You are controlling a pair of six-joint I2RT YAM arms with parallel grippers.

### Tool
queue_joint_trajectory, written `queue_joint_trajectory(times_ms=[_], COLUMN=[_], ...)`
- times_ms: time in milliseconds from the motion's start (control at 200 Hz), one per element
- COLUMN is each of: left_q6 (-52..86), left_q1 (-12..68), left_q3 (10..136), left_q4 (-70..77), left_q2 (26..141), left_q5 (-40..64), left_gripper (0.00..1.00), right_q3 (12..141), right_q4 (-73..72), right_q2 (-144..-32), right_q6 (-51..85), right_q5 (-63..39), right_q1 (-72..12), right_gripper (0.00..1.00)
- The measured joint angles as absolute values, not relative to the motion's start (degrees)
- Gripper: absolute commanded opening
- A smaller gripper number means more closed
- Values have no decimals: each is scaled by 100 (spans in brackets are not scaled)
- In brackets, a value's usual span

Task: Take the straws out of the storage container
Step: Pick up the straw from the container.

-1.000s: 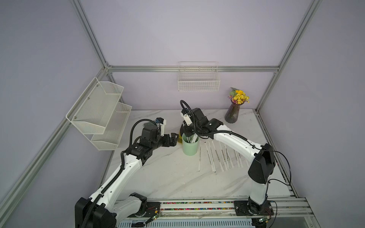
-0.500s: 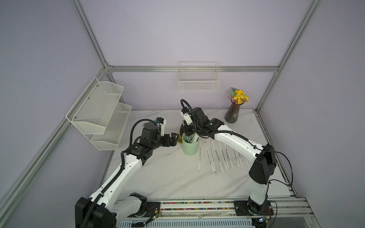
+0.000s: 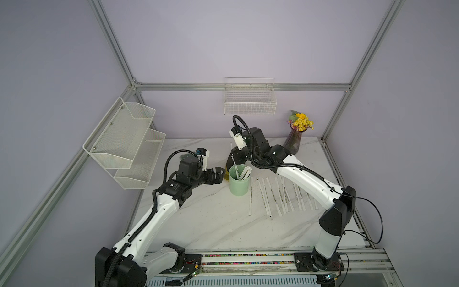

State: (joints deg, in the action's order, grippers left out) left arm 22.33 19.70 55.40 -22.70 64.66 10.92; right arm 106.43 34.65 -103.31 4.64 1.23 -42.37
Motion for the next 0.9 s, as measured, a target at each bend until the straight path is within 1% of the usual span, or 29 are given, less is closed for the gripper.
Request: queue_joint_trajectory(times_ms=[640, 900], left_q6=[2324, 2324], left_q1=[1970, 1970], left_q3=[5540, 5540], left_q4=[-2143, -2128], left_q2=[6569, 6573], left_q5=[1155, 1157], left_gripper=[100, 100], right_q3=[10794, 11067], right_q4=[3413, 3459], right_q2=[-9966, -9795], right_q6=[464, 526], right_q5=[97, -43], right_q1=[-4117, -4084], right_gripper=[2, 0])
